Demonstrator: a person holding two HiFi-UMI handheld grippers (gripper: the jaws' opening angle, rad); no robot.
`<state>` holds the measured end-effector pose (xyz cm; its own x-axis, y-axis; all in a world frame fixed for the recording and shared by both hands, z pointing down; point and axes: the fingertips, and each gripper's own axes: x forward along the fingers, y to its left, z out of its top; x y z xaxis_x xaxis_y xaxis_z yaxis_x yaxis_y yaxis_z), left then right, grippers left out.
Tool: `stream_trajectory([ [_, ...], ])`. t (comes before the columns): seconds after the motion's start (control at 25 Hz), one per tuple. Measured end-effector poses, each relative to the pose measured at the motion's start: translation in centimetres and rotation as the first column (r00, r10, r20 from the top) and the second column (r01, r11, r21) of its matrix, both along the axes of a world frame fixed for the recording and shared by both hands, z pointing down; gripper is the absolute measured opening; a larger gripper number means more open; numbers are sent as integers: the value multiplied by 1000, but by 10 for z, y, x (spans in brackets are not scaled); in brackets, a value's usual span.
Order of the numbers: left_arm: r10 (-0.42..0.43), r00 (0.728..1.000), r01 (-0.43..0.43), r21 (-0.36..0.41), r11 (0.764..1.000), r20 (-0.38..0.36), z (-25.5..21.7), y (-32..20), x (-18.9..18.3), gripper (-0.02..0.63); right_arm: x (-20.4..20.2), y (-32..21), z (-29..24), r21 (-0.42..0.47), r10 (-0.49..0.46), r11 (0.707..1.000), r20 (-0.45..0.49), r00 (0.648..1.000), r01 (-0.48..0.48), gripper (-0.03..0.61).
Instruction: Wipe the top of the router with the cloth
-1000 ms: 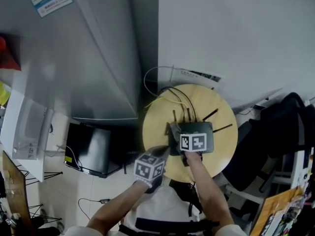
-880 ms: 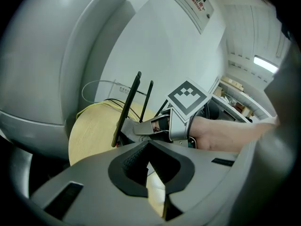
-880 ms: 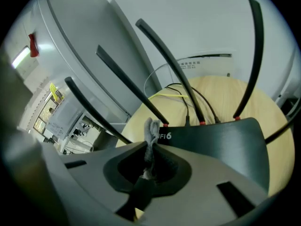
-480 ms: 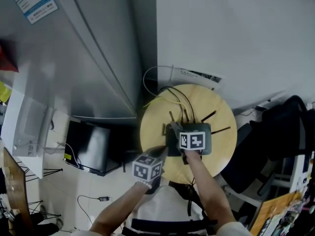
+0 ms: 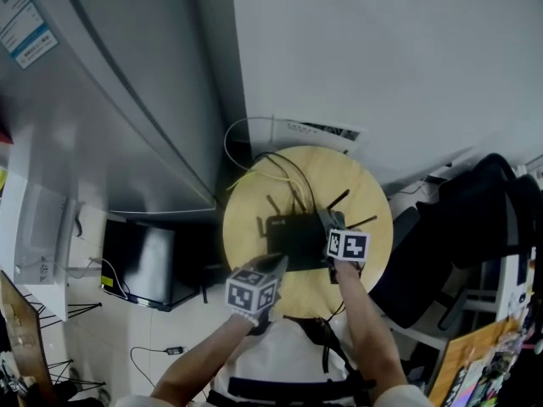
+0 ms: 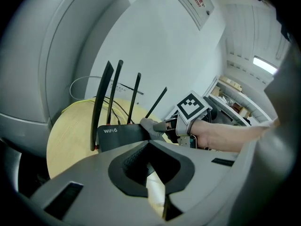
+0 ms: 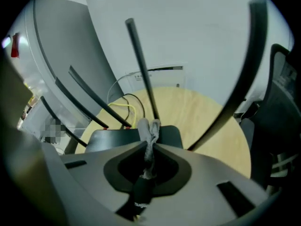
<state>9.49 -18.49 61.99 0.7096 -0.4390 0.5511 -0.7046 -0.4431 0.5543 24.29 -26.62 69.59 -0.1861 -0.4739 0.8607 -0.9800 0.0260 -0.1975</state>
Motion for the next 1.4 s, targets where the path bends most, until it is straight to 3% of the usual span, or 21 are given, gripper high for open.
stream_trajectory([
  [0.2, 33, 999, -33, -6, 999, -4, 0, 4, 11, -2, 36, 7, 1, 32, 77, 997, -74, 994, -75, 35],
  [0.4, 50, 999, -50, -7, 999, 6, 1, 5, 11, -2, 55, 17, -9, 112, 43, 994, -266, 963, -14, 36],
  [0.48, 46, 999, -46, -11, 999, 7, 2, 5, 8, -2, 55, 20, -8, 122, 37, 993, -287, 957, -1, 35],
  [0.64, 32, 999, -31, -14, 999, 9, 4, 4, 1, -3, 40, 32, 9, 49, 22, 999, -209, 978, -12, 35],
  [0.96, -1, 1000, 2, -14, 1000, 17, 9, 2, -13, -2, -20, 37, 7, 24, -39, 999, -56, 998, 40, 35],
  [1.4, -57, 998, 58, -30, 998, 27, 15, 8, -36, -2, -120, 46, 8, -11, -197, 980, 98, 975, 199, 35],
])
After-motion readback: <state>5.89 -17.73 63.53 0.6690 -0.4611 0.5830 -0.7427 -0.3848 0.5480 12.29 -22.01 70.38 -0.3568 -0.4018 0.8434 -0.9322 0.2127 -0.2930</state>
